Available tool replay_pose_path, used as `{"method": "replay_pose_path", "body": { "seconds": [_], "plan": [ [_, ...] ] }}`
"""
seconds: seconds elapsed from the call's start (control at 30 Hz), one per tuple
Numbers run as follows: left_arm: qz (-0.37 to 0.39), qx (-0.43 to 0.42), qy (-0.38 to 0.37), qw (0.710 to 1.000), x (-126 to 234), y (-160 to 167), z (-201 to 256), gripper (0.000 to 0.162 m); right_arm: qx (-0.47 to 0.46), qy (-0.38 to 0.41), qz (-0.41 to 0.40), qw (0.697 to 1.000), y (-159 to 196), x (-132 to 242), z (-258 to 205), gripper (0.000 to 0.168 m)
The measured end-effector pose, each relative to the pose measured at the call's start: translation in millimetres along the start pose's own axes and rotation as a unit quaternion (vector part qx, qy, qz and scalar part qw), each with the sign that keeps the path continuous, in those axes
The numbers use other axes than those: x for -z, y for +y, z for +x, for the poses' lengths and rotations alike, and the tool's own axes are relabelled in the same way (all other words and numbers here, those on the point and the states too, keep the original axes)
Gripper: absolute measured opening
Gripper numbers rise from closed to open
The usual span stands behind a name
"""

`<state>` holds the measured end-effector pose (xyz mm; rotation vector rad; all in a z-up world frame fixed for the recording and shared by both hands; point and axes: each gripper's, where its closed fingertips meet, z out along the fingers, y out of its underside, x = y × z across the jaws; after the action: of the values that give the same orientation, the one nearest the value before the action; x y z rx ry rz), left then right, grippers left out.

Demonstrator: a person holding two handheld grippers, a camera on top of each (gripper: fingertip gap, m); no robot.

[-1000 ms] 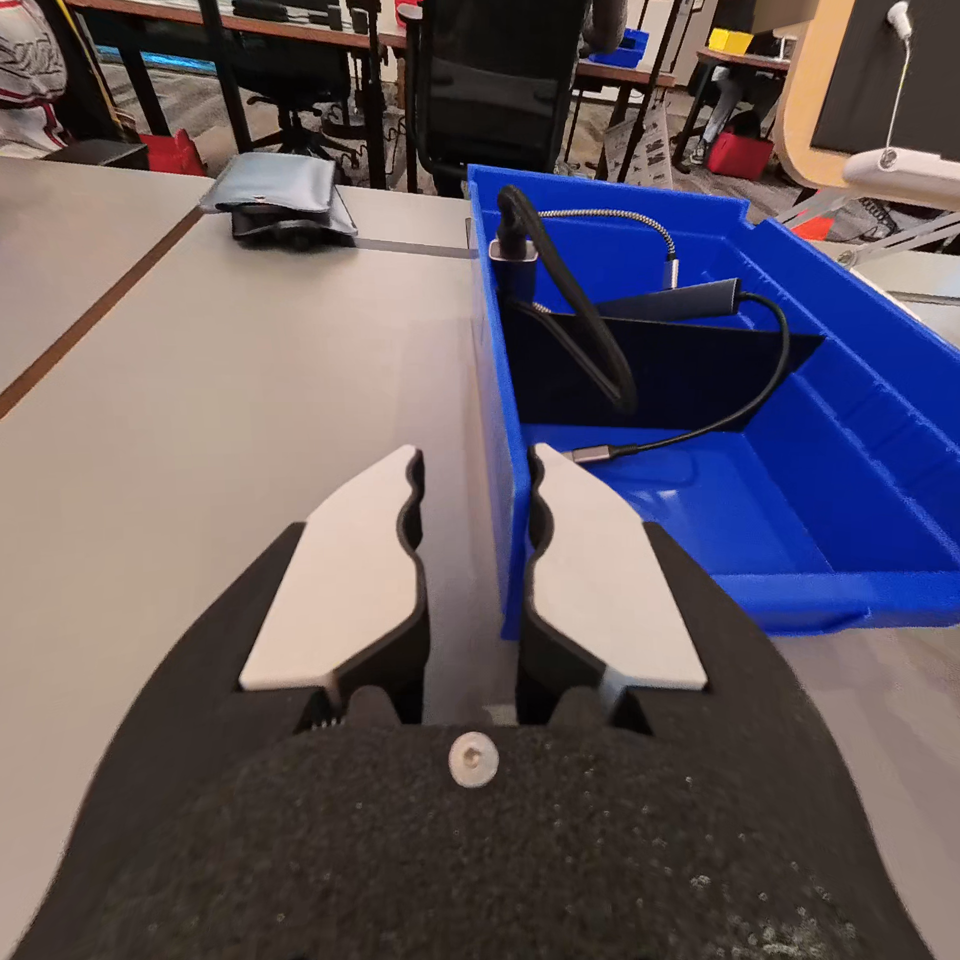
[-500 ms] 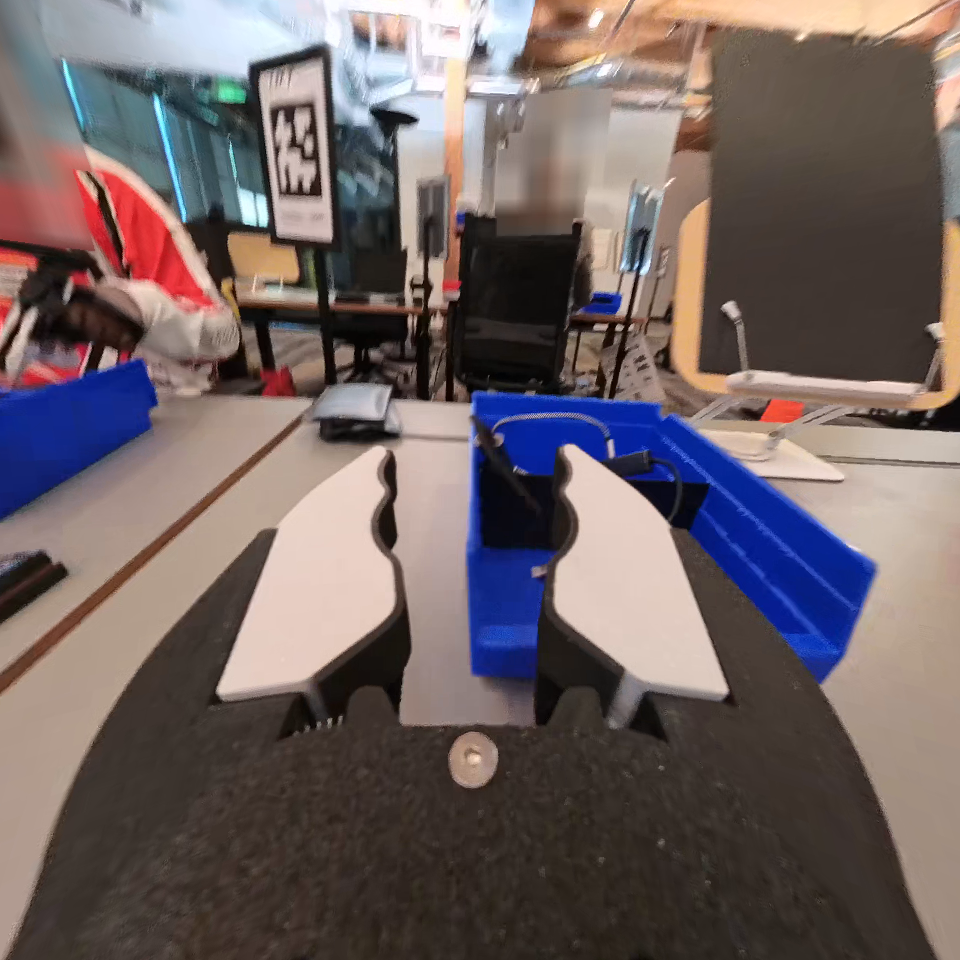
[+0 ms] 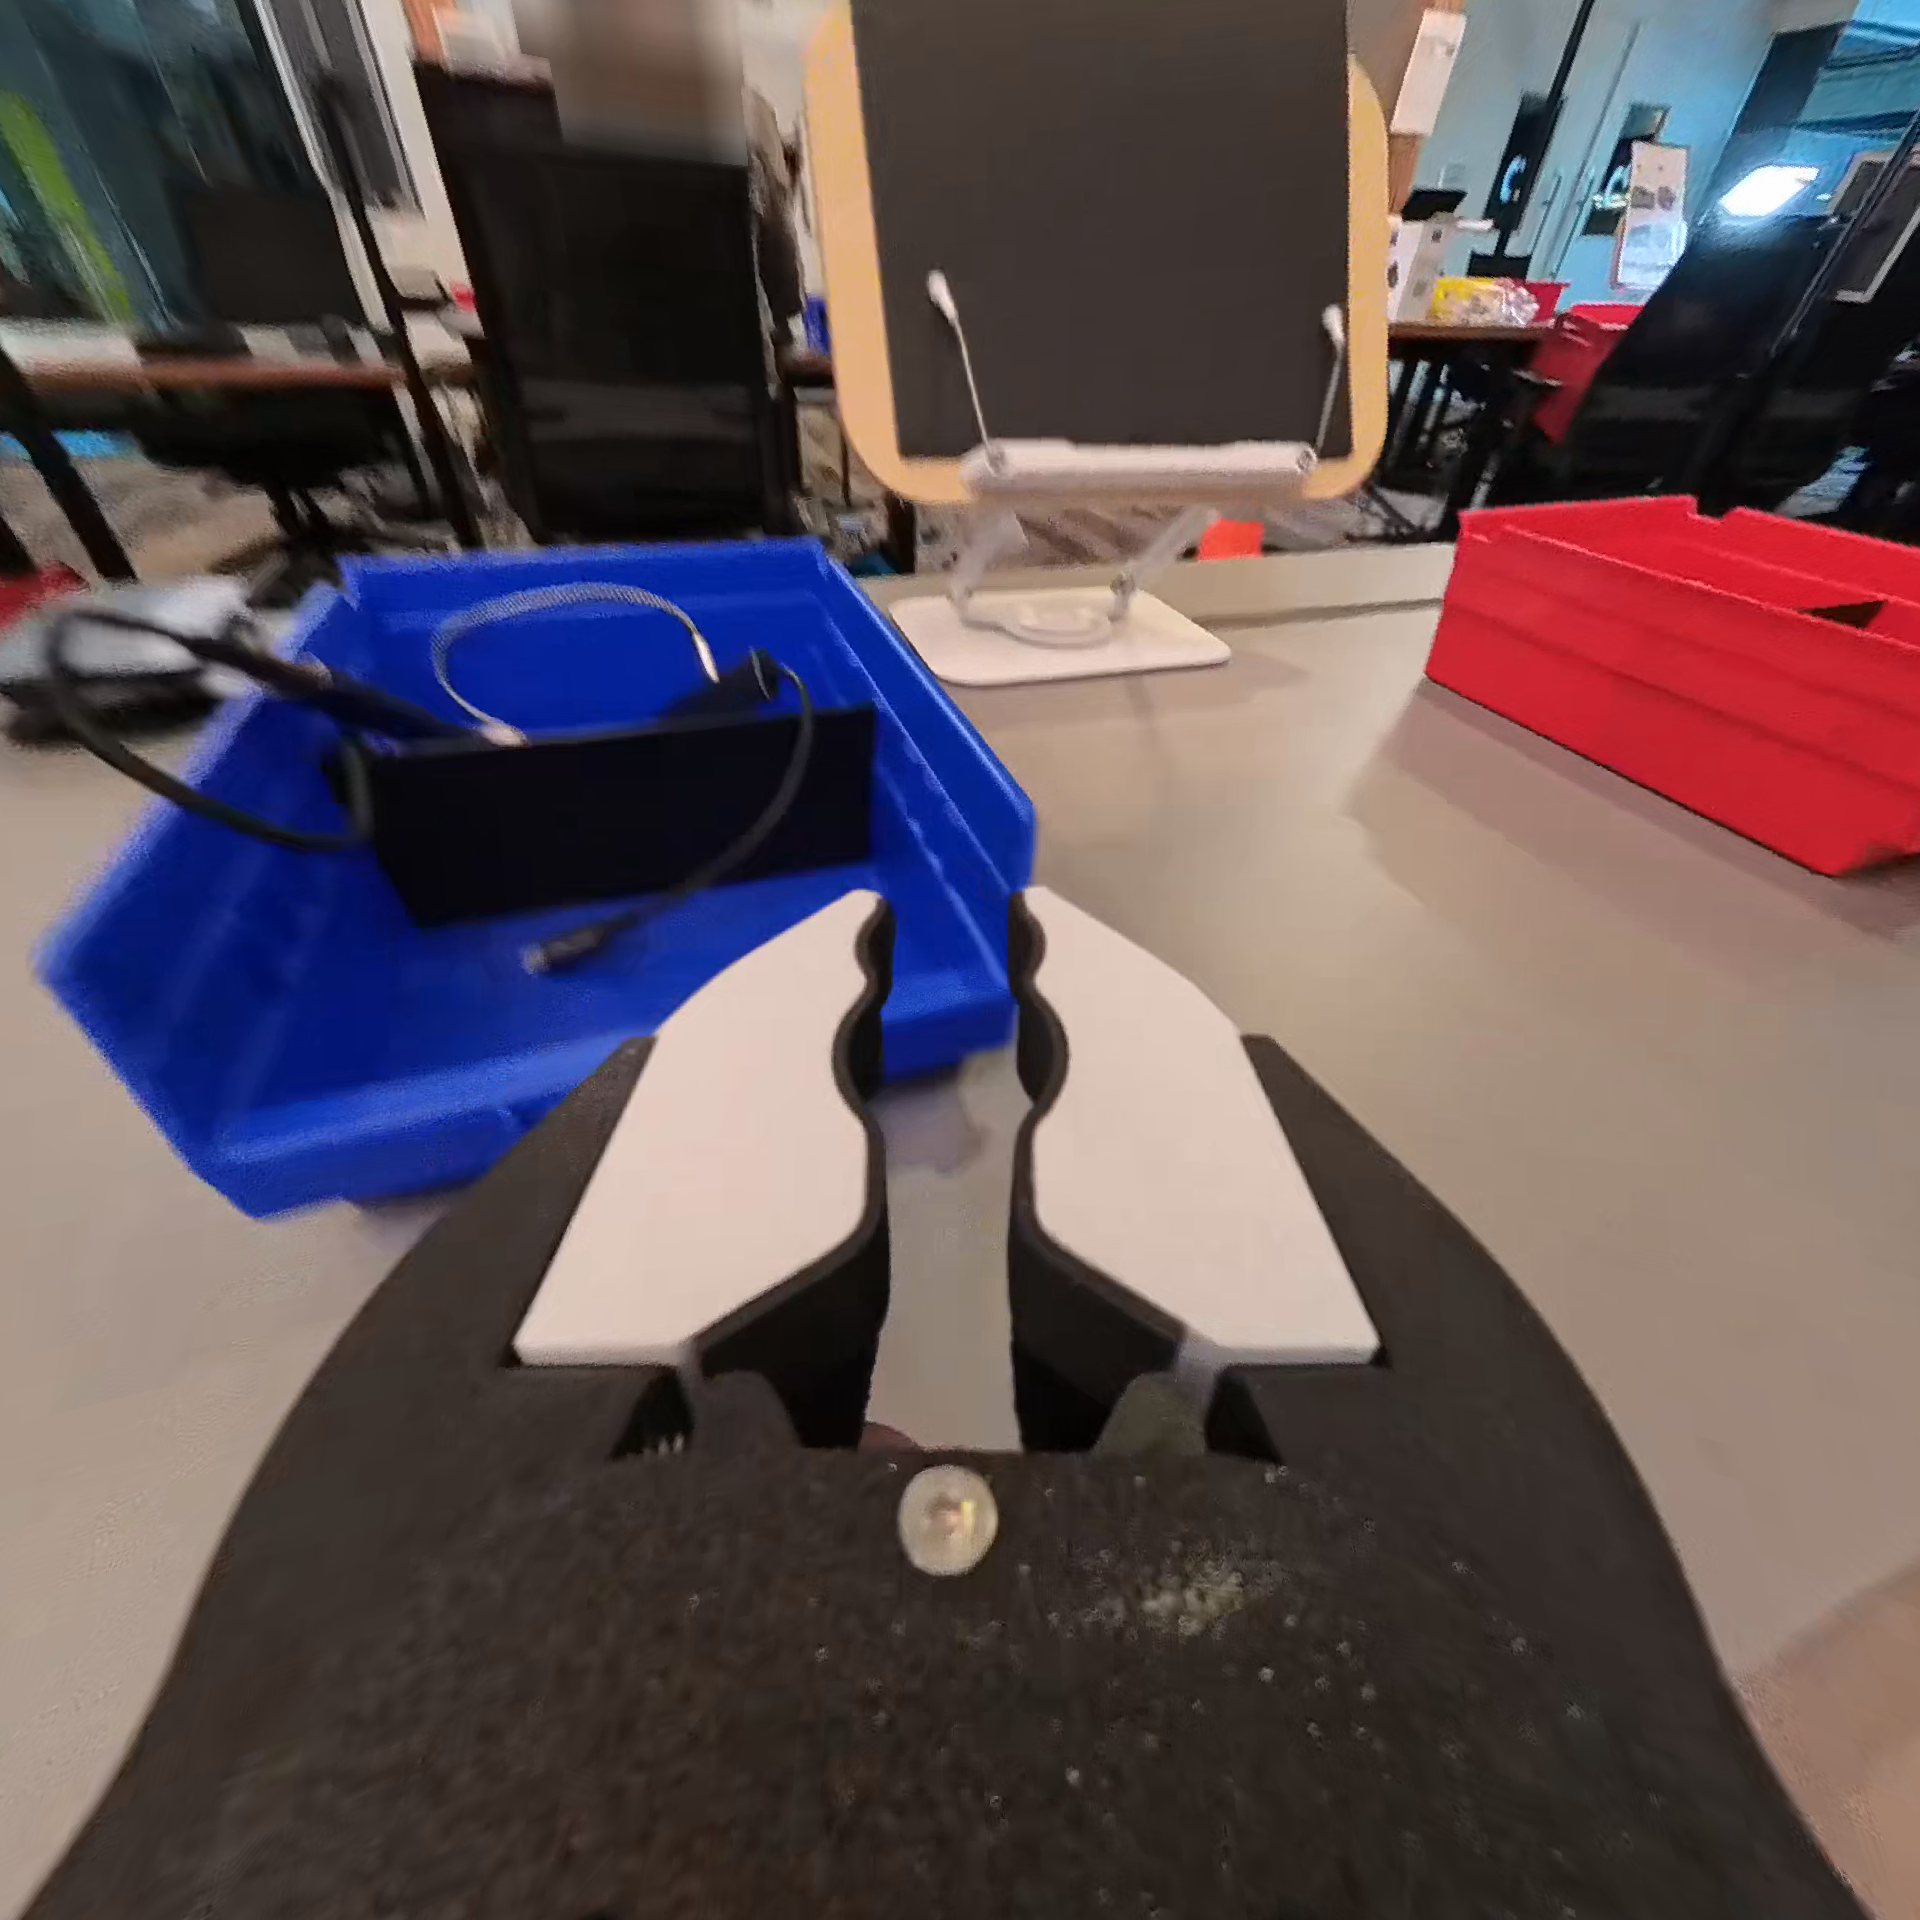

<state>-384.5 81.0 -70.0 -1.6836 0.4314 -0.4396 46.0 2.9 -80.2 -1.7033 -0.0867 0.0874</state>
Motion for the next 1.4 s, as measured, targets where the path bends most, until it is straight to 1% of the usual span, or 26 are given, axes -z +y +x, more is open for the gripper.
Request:
{"method": "replay_pose_path", "body": {
  "seconds": [0.07, 0.13, 0.27, 0.33, 0.43, 0.53, 0.77, 0.97, 1.1, 1.17, 1.23, 1.3, 1.33, 1.4],
  "plan": [
    [-0.033, 0.022, 0.002, 0.999, 0, 15, 5, 0.021, 0.016, 0.037, 0.001, 0.999, 2, 5, 22, 0.048],
    [-0.060, 0.025, 0.009, 0.998, -3, 24, 6, 0.024, 0.026, 0.068, 0.002, 0.997, 2, 5, 43, 0.048],
    [-0.092, 0.054, 0.007, 0.994, -11, 39, -8, 0.025, 0.022, 0.092, -0.027, 0.995, 15, -3, 76, 0.047],
    [-0.104, 0.076, 0.011, 0.992, -12, 44, -14, 0.025, -0.001, 0.102, -0.032, 0.994, 19, -2, 91, 0.046],
    [-0.107, 0.100, 0.010, 0.989, -11, 47, -24, 0.025, -0.048, 0.096, -0.022, 0.994, 17, -1, 100, 0.038],
    [-0.107, 0.117, 0.011, 0.987, -11, 49, -31, 0.025, -0.054, 0.099, -0.022, 0.993, 19, -4, 102, 0.038],
    [-0.123, 0.113, 0.003, 0.986, -14, 57, -39, 0.025, -0.013, 0.092, -0.022, 0.995, 18, -18, 90, 0.038],
    [-0.131, 0.084, -0.007, 0.988, -15, 59, -38, 0.027, -0.001, 0.088, -0.031, 0.996, 21, -20, 84, 0.037],
    [-0.134, 0.056, -0.024, 0.989, -15, 59, -40, 0.029, -0.016, 0.078, -0.031, 0.996, 22, -20, 80, 0.036],
    [-0.136, 0.057, -0.022, 0.989, -16, 59, -38, 0.030, -0.026, 0.071, -0.038, 0.996, 25, -20, 77, 0.036],
    [-0.131, 0.061, -0.007, 0.989, -17, 54, -33, 0.032, -0.036, 0.063, -0.034, 0.997, 24, -20, 74, 0.036],
    [-0.118, 0.050, 0.001, 0.992, -16, 41, -32, 0.032, -0.038, 0.060, -0.027, 0.997, 22, -19, 72, 0.036],
    [-0.120, 0.028, 0.002, 0.992, -16, 33, -33, 0.031, -0.035, 0.060, -0.029, 0.997, 23, -20, 72, 0.036],
    [-0.135, -0.048, 0.004, 0.990, -18, 10, -39, 0.031, -0.028, 0.056, -0.038, 0.997, 26, -22, 70, 0.036]
  ]
}}
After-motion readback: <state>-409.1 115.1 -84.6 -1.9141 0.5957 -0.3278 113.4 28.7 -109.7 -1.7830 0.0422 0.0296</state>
